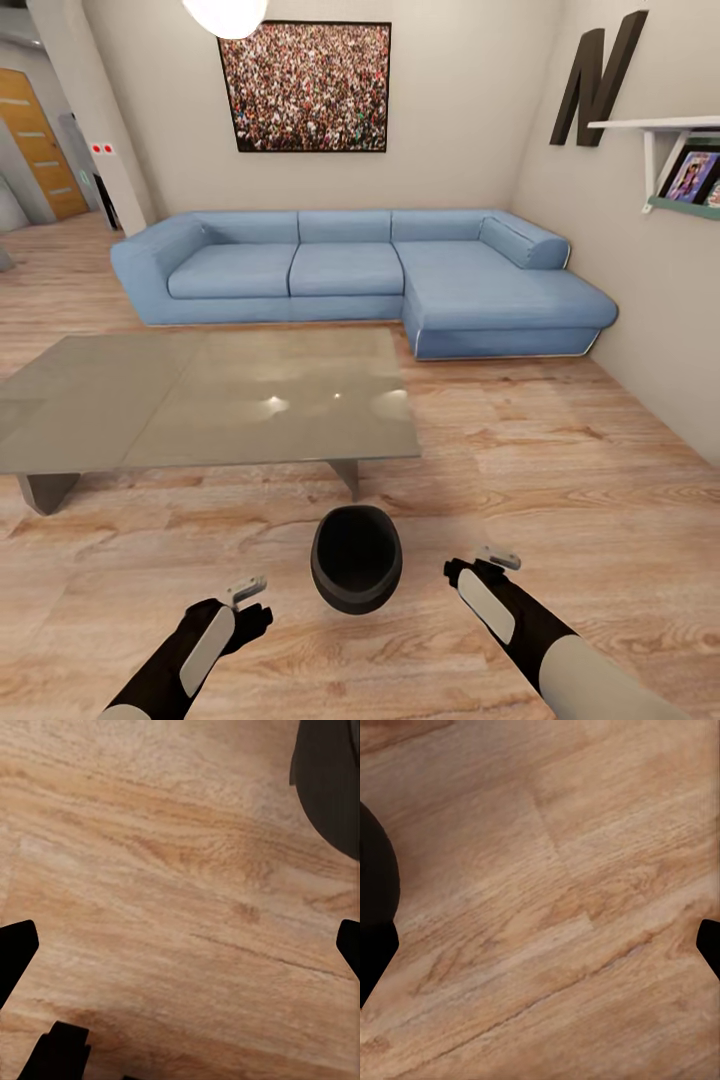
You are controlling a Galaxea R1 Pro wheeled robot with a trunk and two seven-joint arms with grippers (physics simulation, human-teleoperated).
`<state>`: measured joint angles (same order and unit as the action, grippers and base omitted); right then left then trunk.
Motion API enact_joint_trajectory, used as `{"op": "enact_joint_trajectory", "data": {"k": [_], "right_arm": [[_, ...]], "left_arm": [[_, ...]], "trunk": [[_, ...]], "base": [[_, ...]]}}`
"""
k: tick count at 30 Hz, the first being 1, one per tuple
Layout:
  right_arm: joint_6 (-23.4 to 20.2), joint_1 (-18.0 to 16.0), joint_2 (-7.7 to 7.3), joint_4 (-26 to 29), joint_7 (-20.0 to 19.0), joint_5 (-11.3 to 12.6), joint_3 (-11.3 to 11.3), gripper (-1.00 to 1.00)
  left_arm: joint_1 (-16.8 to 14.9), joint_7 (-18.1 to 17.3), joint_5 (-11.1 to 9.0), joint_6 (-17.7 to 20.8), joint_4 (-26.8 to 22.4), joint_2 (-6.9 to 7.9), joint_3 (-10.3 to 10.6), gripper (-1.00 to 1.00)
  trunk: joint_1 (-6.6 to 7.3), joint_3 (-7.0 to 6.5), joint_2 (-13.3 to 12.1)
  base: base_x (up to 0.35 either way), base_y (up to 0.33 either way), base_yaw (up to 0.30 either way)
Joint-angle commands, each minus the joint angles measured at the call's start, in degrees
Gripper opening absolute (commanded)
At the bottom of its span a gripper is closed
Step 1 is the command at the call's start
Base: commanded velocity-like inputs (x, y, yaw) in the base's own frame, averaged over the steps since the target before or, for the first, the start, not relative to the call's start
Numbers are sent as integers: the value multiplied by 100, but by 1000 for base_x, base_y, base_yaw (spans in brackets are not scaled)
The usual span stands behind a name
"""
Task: Place each of the two pumpkins and all three candles from the living room inside a cabinet in the living room (use any cabinet), then make sure every cabinet is closed, and position the cauldron so it is next to a table in the living room.
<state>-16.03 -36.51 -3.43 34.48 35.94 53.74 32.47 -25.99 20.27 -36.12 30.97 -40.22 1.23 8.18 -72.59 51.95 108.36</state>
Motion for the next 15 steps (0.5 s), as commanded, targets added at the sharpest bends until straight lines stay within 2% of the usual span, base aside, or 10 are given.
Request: {"op": "enact_joint_trajectory", "data": {"k": [1,4,11,15], "right_arm": [[2,-5,-8,7,38,26,40,100],[247,-5,-8,-21,-42,43,40,100],[456,-5,-1,-219,-133,40,54,100],[549,-8,-6,-295,-221,34,243,100]], "left_arm": [[-2,56,-61,6,-7,8,34,100],[-2,56,-62,-1,14,4,37,100],[-2,56,-37,-11,131,3,43,100],[-2,56,-50,-12,136,1,43,100]], "trunk": [[23,-13,-39],[89,-67,-159],[243,-193,-440],[331,-265,-601]], "base": [[0,0,0],[0,0,0],[0,0,0],[0,0,0]]}}
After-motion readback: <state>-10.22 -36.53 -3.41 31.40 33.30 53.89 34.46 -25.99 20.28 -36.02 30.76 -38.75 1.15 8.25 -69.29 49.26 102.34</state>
